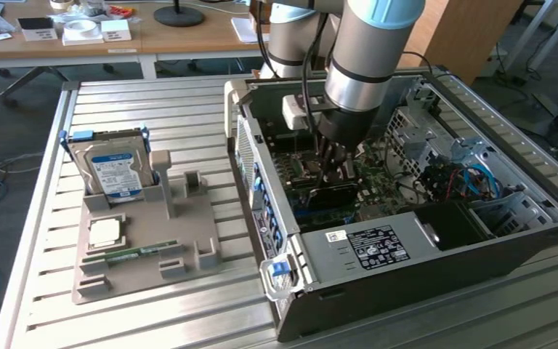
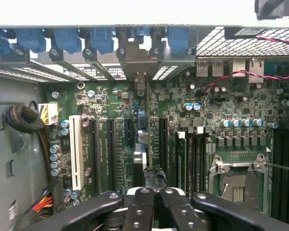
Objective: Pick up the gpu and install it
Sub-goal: 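Press down on the gpu until it lock into place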
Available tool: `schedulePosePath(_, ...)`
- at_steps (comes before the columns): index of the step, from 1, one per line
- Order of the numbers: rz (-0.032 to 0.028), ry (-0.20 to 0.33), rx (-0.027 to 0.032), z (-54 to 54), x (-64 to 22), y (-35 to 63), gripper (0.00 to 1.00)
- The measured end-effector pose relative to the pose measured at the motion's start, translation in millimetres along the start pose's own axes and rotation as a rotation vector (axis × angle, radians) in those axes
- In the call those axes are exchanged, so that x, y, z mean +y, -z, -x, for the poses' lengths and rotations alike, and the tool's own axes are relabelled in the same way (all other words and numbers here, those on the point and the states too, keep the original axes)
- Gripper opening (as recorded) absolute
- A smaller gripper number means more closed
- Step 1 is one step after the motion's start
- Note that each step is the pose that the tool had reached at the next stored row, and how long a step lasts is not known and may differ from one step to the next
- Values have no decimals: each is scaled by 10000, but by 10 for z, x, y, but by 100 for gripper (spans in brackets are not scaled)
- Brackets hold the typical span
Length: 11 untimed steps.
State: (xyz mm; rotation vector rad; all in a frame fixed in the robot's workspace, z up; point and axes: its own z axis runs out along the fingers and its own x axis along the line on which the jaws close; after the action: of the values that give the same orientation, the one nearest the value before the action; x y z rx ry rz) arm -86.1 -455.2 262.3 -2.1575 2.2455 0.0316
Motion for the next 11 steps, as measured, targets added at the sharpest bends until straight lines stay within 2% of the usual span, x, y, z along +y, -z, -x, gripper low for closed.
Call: schedulePosePath(11, -1, -1, 0, -1, 12, -13, 11)
